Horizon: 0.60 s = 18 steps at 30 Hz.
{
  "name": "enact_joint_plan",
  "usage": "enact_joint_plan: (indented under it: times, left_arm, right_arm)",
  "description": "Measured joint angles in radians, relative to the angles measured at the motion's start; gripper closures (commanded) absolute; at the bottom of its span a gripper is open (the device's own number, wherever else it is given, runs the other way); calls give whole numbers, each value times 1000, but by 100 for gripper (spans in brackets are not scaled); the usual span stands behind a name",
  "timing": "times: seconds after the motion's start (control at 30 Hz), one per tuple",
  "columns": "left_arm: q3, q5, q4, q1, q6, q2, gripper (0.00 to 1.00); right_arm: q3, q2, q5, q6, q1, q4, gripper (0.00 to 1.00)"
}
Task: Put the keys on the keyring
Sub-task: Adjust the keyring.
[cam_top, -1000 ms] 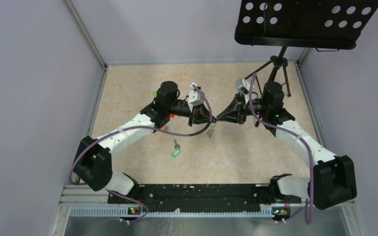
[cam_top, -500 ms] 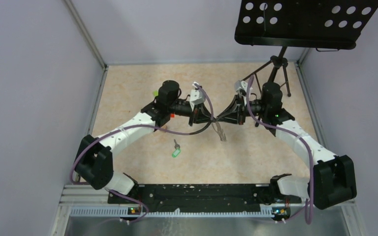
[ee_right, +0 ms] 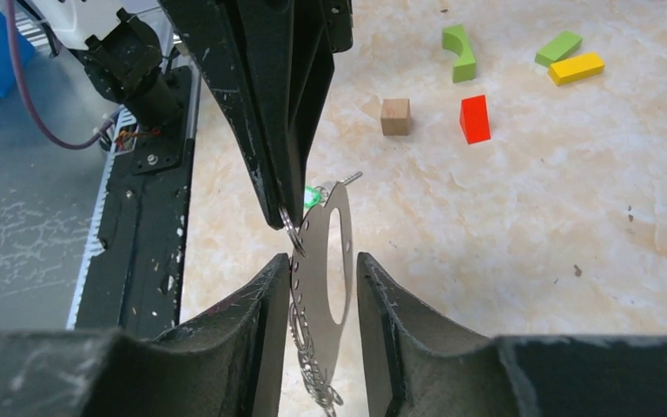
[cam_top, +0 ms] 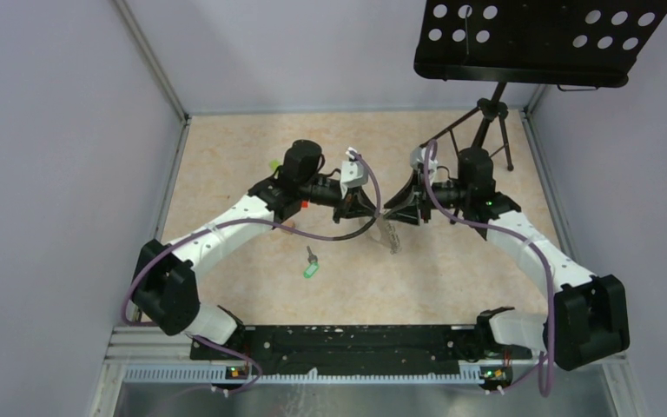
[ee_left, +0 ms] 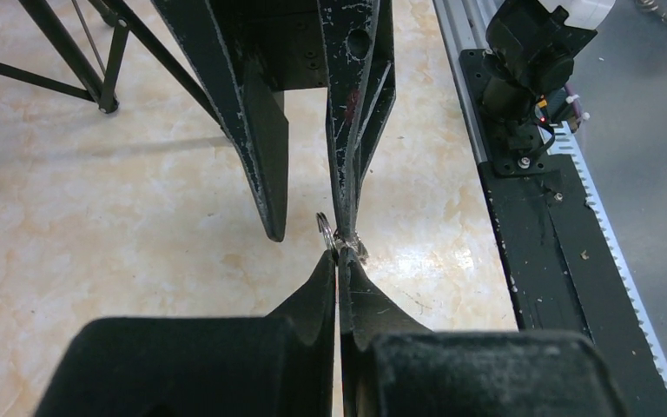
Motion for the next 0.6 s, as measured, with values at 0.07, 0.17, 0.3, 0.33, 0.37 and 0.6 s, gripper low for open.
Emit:
enact_joint_plan:
  times: [0.07, 0.17, 0.3, 0.33, 0.37, 0.6]
  left_arm:
    - [13, -9, -28, -7, 18, 0, 100]
    - [27, -22, -61, -16, 43, 0, 100]
    - [36, -29, -100, -26, 71, 3, 100]
    - [38, -30, -107, -27, 79, 5, 100]
    - [39, -30, -115, -28, 83, 6, 100]
    - [42, -33, -154, -33, 106, 16, 100]
  right_arm:
    - [12, 0, 6, -25, 3, -30, 65]
    - [32, 0, 22, -64, 17, -66, 64]
    - [43, -2, 31, -105, 30, -101, 64]
    - [45, -2, 33, -113, 31, -108, 65]
    - [45, -2, 34, -122, 31, -115, 65]
    - [46, -2, 36, -163, 47, -154, 71]
